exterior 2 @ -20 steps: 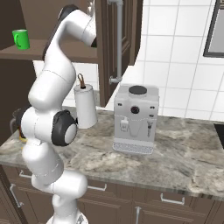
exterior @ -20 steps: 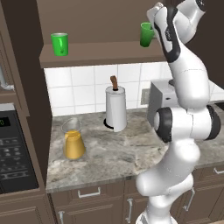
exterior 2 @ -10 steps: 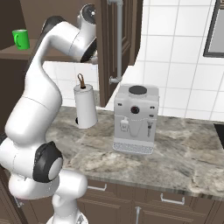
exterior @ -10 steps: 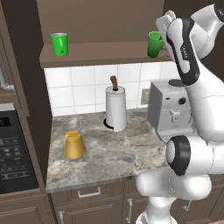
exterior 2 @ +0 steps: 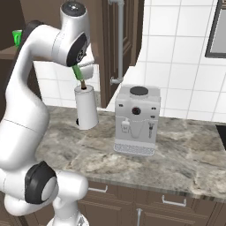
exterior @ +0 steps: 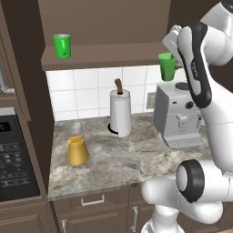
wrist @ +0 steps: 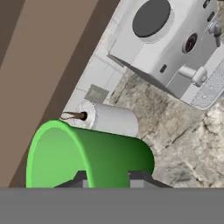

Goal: There is a tray on the dining counter. Grab the cup, mug, and pitcher and place them on the tray. The pitcher may be placed next to the tray if it cannot fit the tray.

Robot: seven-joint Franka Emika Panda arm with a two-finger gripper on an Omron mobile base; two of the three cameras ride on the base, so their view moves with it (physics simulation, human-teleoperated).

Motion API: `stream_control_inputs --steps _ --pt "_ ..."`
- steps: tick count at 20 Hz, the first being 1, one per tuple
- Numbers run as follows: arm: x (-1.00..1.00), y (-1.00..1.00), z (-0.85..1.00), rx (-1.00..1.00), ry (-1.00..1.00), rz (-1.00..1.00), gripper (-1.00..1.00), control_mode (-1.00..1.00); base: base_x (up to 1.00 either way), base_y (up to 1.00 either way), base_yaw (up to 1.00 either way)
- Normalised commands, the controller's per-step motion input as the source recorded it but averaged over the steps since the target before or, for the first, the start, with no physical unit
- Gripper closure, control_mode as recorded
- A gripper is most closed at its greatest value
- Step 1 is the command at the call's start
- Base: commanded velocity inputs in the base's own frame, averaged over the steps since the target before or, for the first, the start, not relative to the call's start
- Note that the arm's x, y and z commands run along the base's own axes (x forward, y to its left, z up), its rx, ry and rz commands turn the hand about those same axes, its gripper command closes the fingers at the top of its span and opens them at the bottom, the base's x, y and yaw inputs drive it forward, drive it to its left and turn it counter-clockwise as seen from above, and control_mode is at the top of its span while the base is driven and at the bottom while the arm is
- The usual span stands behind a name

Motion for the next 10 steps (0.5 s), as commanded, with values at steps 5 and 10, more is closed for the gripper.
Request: stream_control_inputs --steps 5,10 --pt "-0.65 0.0 -0.32 -0.02 0.24 0.0 1.0 -1.0 0.0 0.0 0.0" --pt "-0.52 0.0 -0.25 0.08 -0.02 0.0 1.0 -1.0 0.0 0.0 0.0"
